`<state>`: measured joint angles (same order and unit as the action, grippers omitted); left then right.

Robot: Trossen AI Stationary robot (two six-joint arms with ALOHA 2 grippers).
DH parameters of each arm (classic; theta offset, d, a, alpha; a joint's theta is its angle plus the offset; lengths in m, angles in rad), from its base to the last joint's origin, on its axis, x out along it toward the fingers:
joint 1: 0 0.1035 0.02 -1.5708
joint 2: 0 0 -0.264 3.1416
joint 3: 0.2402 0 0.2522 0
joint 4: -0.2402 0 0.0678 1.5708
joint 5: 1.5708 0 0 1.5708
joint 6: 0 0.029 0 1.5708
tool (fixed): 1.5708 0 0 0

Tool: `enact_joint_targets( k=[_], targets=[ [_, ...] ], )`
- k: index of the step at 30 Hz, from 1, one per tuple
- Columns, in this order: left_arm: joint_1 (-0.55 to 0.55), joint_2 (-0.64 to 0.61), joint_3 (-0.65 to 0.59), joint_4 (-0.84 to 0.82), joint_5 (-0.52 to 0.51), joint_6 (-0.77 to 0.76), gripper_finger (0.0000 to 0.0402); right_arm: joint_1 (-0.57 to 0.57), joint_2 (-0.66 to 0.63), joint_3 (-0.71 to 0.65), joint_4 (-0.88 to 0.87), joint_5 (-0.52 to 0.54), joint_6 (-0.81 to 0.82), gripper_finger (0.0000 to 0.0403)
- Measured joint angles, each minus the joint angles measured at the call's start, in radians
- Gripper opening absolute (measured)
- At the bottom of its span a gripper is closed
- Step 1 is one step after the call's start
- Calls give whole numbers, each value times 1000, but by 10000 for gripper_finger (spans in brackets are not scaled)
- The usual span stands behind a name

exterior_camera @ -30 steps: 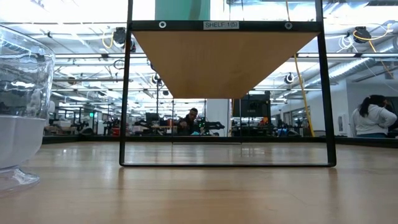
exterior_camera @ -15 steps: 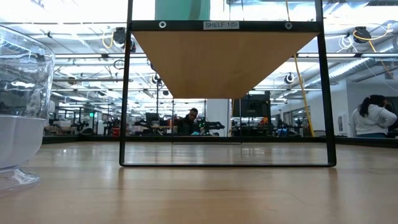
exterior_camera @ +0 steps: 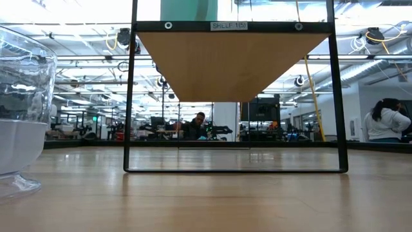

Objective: Stack small to large cups/mugs on shelf
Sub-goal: Put the transparent mug on the shelf

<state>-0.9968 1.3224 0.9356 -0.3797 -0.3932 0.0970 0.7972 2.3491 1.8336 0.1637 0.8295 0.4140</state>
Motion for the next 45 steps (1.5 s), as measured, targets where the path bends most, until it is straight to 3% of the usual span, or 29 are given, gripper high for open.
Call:
enact_joint_targets(
  k=[9, 20, 31, 41, 45],
  targets=[
    [124, 56, 34, -68, 139, 221, 166, 10, -13, 0, -64, 0, 56, 244],
    [186, 368, 328, -471, 153, 360, 166, 11, -53, 0, -156, 2, 144, 244],
    [176, 414, 357, -424, 191, 627, 163, 28, -53, 0, -154, 2, 151, 244],
    [223, 430, 357, -434, 249, 708, 88, 28, -52, 0, -154, 3, 127, 244],
    [226, 458, 356, -436, 254, 740, 77, 28, -52, 0, -153, 3, 123, 244]
  ],
)
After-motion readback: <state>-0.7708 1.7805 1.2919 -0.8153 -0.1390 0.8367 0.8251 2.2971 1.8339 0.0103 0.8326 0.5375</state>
